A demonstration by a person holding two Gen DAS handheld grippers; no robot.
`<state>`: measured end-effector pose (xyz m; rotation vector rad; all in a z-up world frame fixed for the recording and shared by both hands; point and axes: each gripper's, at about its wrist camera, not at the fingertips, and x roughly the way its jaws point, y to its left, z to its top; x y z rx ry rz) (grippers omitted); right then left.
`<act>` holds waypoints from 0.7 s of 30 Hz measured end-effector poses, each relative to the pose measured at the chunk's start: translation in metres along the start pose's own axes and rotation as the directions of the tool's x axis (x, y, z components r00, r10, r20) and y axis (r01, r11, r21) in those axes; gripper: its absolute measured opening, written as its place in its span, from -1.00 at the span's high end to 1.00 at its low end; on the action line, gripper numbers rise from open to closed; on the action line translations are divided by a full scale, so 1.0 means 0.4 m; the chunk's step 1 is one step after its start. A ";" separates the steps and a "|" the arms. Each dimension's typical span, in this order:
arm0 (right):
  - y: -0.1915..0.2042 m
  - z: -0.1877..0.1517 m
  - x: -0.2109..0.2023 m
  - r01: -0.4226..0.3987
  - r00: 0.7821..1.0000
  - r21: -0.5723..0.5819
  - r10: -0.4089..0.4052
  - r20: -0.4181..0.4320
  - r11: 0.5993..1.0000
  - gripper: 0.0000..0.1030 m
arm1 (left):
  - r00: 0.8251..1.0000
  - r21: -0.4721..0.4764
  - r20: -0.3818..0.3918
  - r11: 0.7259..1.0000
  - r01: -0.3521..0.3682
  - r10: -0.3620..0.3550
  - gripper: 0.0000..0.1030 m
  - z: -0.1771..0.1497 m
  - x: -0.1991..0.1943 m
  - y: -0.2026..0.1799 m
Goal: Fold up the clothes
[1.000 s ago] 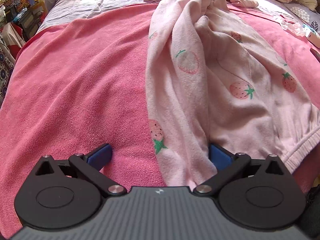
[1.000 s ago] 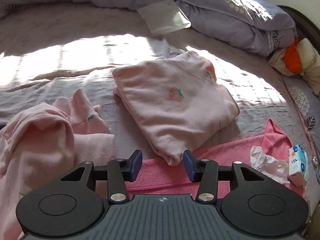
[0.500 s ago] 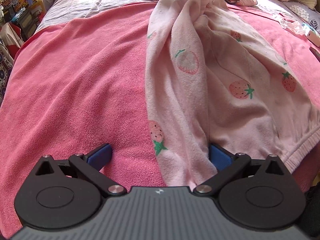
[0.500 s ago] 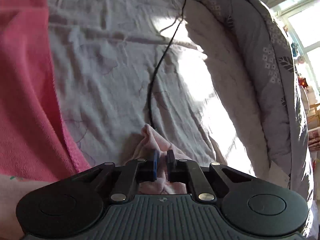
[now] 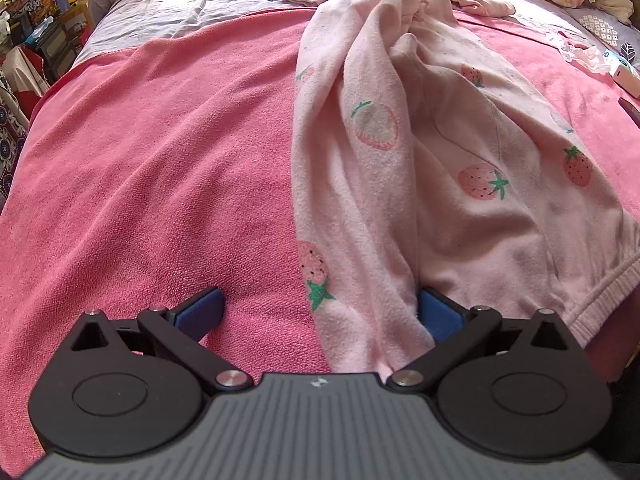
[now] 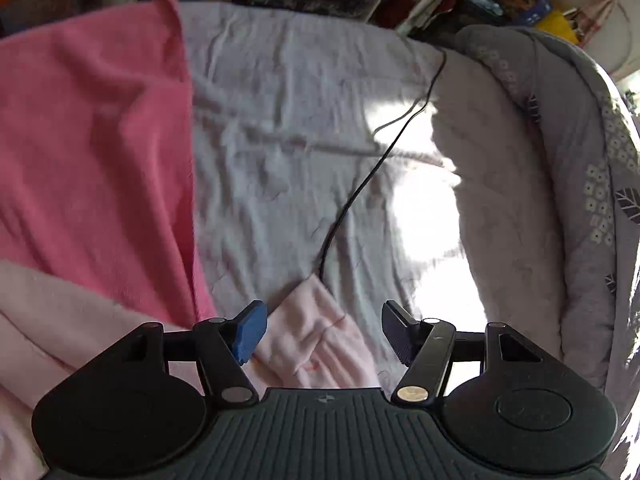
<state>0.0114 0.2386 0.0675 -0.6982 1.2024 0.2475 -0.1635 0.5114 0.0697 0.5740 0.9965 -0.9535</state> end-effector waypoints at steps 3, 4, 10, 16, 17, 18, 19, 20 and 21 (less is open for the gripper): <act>0.056 -0.035 0.100 0.064 0.996 0.038 -0.061 -0.064 0.997 0.17 | 1.000 0.003 0.000 1.000 0.001 -0.001 -1.00 -0.010 -0.005 0.006; 0.059 -0.047 0.118 0.094 0.993 0.057 -0.090 -0.080 0.994 0.39 | 1.000 0.003 0.000 1.000 0.001 -0.001 -1.00 -0.010 -0.005 0.006; -0.080 -0.004 -0.036 0.257 0.946 0.293 -0.302 0.119 0.921 0.69 | 1.000 0.003 -0.005 1.000 0.001 -0.001 -1.00 -0.001 -0.001 0.005; -0.316 0.084 -0.156 0.381 0.768 0.472 -0.557 0.318 0.795 0.74 | 1.000 0.003 -0.021 1.000 0.000 0.000 -1.00 0.012 0.007 0.004; -0.356 0.099 -0.175 0.394 0.727 0.503 -0.596 0.342 0.769 0.82 | 1.000 0.003 -0.023 1.000 0.001 -0.001 -1.00 0.013 0.007 0.005; -0.396 0.114 -0.194 0.403 0.683 0.534 -0.633 0.365 0.743 0.83 | 1.000 0.003 -0.026 1.000 0.001 -0.001 -1.00 0.013 0.007 0.005; -0.435 0.128 -0.213 0.411 0.637 0.565 -0.669 0.384 0.716 0.83 | 1.000 0.002 -0.027 1.000 0.001 -0.001 -1.00 0.014 0.008 0.006; -0.475 0.143 -0.233 0.415 0.588 0.596 -0.703 0.401 0.688 0.83 | 1.000 0.002 -0.029 1.000 0.001 -0.001 -1.00 0.015 0.010 0.006; -0.491 0.141 -0.201 0.361 0.626 0.614 -0.670 0.398 0.702 0.83 | 1.000 0.002 -0.030 1.000 0.000 0.000 -1.00 0.015 0.010 0.006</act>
